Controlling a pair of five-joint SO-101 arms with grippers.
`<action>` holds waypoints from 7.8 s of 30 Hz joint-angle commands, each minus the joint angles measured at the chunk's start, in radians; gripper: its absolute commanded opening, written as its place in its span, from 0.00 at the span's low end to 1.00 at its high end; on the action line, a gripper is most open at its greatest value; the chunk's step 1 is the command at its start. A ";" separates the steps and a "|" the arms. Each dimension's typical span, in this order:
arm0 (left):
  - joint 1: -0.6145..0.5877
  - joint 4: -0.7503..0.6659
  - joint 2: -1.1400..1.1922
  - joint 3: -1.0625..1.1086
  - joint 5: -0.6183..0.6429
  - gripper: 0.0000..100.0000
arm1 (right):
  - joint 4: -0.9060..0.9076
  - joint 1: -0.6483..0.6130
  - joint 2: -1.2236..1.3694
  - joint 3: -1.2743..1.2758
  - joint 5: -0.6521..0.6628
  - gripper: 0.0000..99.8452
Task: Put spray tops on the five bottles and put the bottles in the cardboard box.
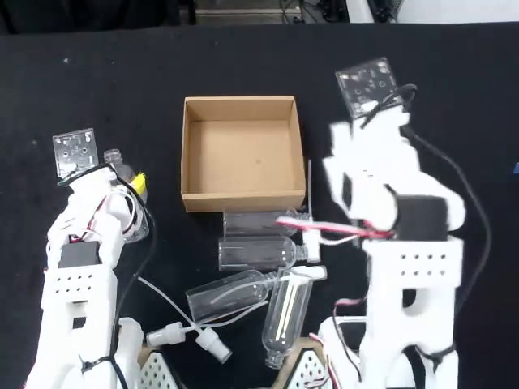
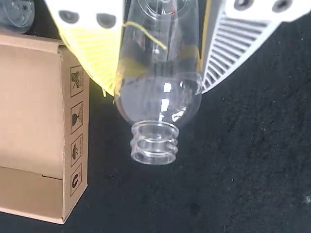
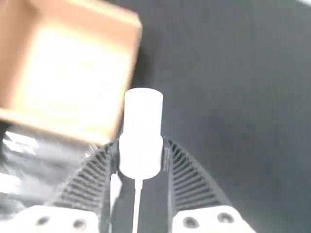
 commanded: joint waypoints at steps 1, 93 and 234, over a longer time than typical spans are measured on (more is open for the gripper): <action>0.010 -0.018 -0.092 -0.007 -0.003 0.03 | -0.158 -0.124 -0.062 -0.064 -0.124 0.01; 0.248 -0.580 -0.862 0.475 0.005 0.03 | -0.522 -0.549 -0.096 -0.239 -0.203 0.02; 0.317 -0.489 -0.862 0.476 0.006 0.03 | -0.825 -0.543 -0.091 -0.008 -0.391 0.01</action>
